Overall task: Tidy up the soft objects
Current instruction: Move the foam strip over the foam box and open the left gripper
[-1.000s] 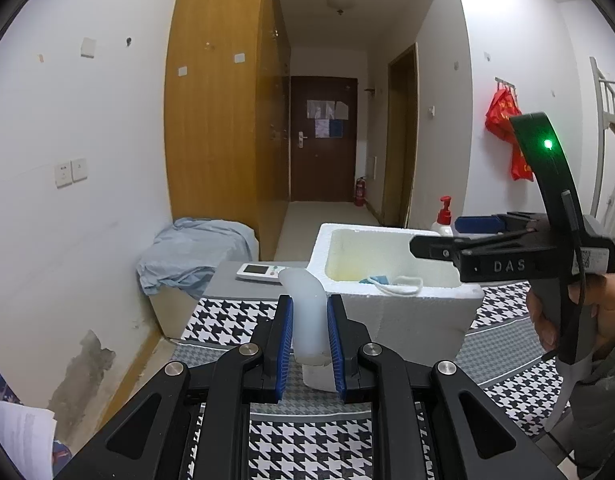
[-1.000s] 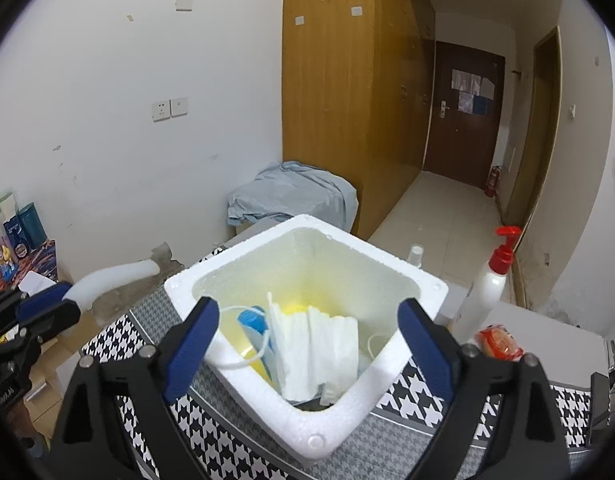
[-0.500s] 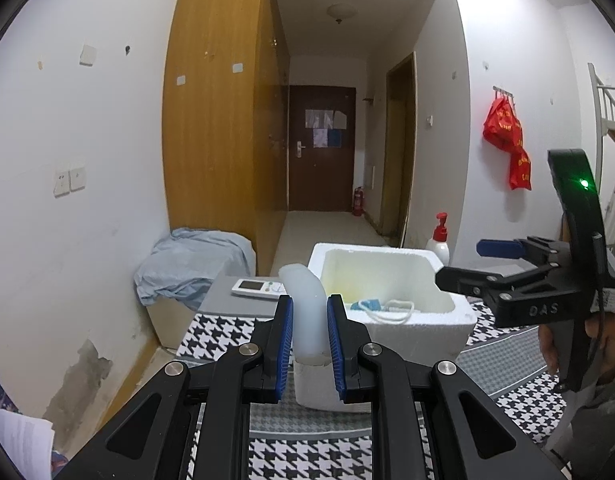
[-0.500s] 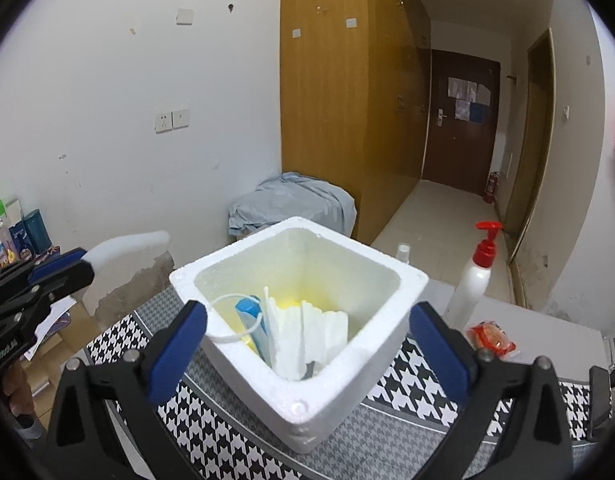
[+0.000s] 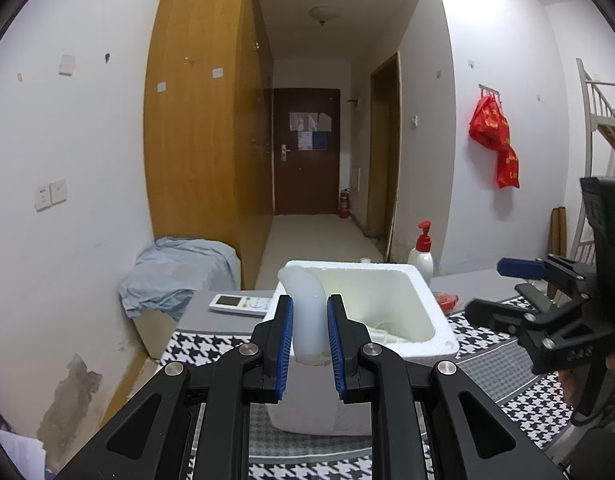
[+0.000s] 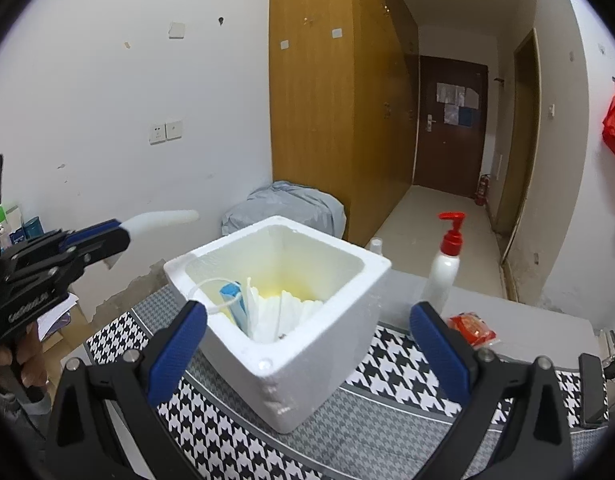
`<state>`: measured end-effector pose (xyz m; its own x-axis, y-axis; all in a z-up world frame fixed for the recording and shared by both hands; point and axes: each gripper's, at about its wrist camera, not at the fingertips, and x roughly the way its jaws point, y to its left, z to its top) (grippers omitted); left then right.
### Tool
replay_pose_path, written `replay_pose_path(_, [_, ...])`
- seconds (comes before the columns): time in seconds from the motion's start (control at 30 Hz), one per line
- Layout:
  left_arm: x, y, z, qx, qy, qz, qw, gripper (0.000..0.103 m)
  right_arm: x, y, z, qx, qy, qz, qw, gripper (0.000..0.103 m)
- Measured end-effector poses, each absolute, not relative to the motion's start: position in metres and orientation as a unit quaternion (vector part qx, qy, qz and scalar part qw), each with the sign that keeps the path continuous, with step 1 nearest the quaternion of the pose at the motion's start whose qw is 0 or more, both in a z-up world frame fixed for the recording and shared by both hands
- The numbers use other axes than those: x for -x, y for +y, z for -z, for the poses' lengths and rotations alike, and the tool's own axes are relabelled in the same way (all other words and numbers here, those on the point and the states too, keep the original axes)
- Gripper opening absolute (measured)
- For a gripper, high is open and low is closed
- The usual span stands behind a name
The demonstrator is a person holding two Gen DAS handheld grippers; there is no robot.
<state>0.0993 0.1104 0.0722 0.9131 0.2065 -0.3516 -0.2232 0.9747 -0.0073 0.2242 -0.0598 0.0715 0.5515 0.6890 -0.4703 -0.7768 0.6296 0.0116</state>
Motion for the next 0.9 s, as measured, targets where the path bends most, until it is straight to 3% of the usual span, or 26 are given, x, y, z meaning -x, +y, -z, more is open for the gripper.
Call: replay_pose_path(0.9, [-0.166,0.087,-0.070,0.016,0.211,-0.049,0.976,0.019,-0.234,-0.123,-0.053,0.082,0.238,-0.364,0.897,0.102])
